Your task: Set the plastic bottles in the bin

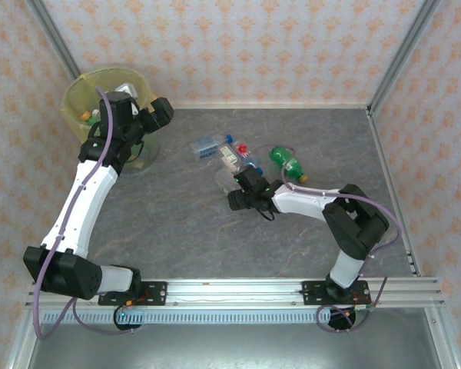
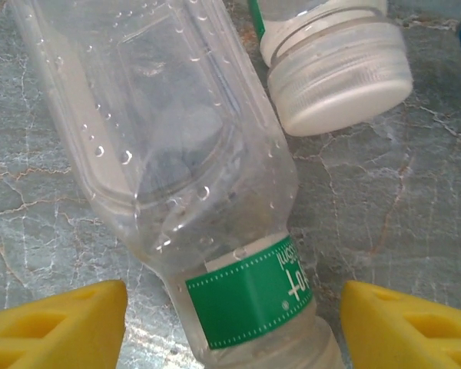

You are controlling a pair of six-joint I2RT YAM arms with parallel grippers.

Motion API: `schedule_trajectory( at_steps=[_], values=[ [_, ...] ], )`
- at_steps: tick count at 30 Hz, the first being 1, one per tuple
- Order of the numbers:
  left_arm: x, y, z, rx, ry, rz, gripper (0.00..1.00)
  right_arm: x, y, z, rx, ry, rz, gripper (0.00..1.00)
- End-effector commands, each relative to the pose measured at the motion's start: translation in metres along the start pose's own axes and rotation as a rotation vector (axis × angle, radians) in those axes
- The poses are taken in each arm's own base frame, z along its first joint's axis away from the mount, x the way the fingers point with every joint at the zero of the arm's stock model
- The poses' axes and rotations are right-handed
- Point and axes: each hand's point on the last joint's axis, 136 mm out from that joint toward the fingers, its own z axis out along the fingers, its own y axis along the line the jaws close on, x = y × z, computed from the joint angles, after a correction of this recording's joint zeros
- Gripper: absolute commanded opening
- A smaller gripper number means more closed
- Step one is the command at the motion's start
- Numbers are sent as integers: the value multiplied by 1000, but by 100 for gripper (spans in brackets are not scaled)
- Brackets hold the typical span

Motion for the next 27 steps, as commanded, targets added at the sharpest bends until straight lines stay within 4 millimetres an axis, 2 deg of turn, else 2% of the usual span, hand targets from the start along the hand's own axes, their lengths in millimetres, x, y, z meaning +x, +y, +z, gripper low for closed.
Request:
schedule_trajectory(
  at_steps=[1, 5, 8, 13, 17, 21, 27],
  values=[
    [-5, -10, -13, 40, -13, -17, 98, 1, 0, 7, 4, 27, -48, 70],
    [-1, -12, -10, 57, 3, -44, 95, 7, 2, 14, -9, 46, -55, 68],
    [6, -14, -7, 75, 26, -48, 93, 7, 1, 15, -6, 45, -52, 62],
    [16, -20, -3, 101, 49, -96, 87, 0, 6, 4, -19, 3, -52, 52],
    [26, -28, 2, 156, 75, -144, 81, -10, 13, -14, -28, -50, -65, 42],
    [38, -35, 10, 203, 121, -186, 73, -28, 24, -41, -54, -129, -62, 42],
    [52, -54, 14, 290, 153, -214, 71, -60, 44, -87, -86, -259, -58, 41]
  ],
)
